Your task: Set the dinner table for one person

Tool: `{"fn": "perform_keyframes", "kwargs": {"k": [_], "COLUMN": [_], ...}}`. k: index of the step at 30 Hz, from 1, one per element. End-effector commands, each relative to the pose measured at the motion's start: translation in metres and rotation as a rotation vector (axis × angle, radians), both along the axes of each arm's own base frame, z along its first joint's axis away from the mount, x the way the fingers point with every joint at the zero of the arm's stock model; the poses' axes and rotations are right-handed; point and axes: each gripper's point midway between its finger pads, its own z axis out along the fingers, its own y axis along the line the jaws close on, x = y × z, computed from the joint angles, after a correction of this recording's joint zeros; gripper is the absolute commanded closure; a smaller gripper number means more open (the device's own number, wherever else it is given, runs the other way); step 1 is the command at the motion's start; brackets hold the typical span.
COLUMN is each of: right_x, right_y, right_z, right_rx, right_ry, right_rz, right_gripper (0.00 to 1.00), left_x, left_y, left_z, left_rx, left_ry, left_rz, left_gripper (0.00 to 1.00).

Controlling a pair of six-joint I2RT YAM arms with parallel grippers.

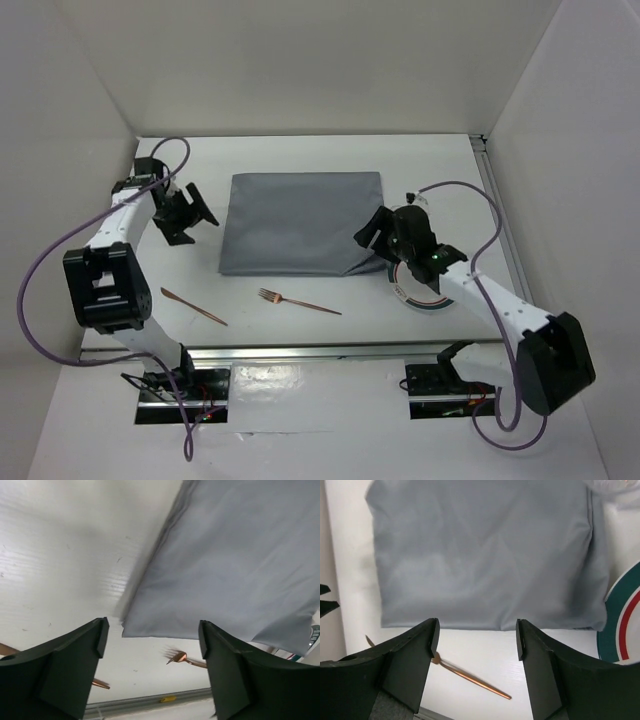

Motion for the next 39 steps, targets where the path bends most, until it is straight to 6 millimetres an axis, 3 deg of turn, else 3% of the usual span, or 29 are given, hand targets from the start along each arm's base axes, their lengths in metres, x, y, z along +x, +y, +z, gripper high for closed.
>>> {"fn": "perform_keyframes", "kwargs": {"k": [1, 3, 4, 7, 8, 11, 12, 13, 14, 16, 22, 27, 33, 39], "right_x": [0.002, 0.003, 0.001, -0.003, -0.002, 0.008, 0.010, 0.015, 0.020, 0.028, 0.028, 0.006, -0.018, -0.028], "right_y": [-0.019, -0.023, -0.029, -0.028, -0.026, -0.013, -0.011, -0.010, -0.007, -0.011, -0.021, -0.028, -0.028, -0.017], "right_z": [0.025, 0.026, 0.027, 0.026, 0.025, 0.026, 0.003, -0.005, -0.022, -0.036, -0.091, -0.128, -0.151, -0.148], "right_rx": [-0.041, -0.077, -0.113, -0.141, -0.135, -0.134, -0.181, -0.192, -0.252, -0.300, -0.358, -0.362, -0.329, -0.302], "right_ry": [-0.051, -0.022, 0.001, 0.008, -0.017, -0.028, 0.050, 0.087, 0.156, 0.204, 0.340, 0.429, 0.493, 0.482], "right_rz": [-0.085, -0.115, -0.149, -0.157, -0.140, -0.059, -0.053, -0.049, -0.029, -0.044, -0.052, -0.037, -0.015, 0.013], "right_gripper": [0.26, 0.29, 0.35, 0.47, 0.63, 0.84, 0.96, 1.00, 1.00, 1.00, 1.00, 1.00, 1.00, 1.00], "left_x": [0.009, 0.013, 0.016, 0.016, 0.017, 0.020, 0.017, 0.016, 0.018, 0.016, -0.014, -0.023, -0.038, -0.043], "left_y": [0.002, -0.005, -0.012, -0.025, -0.034, -0.042, -0.046, -0.052, -0.056, -0.057, -0.057, -0.051, -0.036, -0.024], "left_z": [0.050, 0.057, 0.052, 0.042, 0.035, 0.017, 0.004, -0.002, -0.008, -0.026, -0.080, -0.100, -0.109, -0.102], "left_rx": [0.055, 0.044, 0.031, 0.019, 0.016, 0.028, 0.022, 0.019, 0.030, 0.041, 0.047, 0.075, 0.091, 0.115], "left_ry": [-0.149, -0.181, -0.176, -0.153, -0.146, -0.132, -0.093, -0.076, -0.066, -0.016, 0.132, 0.201, 0.261, 0.249], "left_rz": [-0.039, -0.049, -0.069, -0.096, -0.118, -0.134, -0.143, -0.159, -0.162, -0.159, -0.106, -0.076, 0.007, 0.037], "left_gripper": [0.12, 0.21, 0.31, 0.39, 0.43, 0.60, 0.66, 0.73, 0.86, 0.98, 1.00, 1.00, 1.00, 1.00]}}
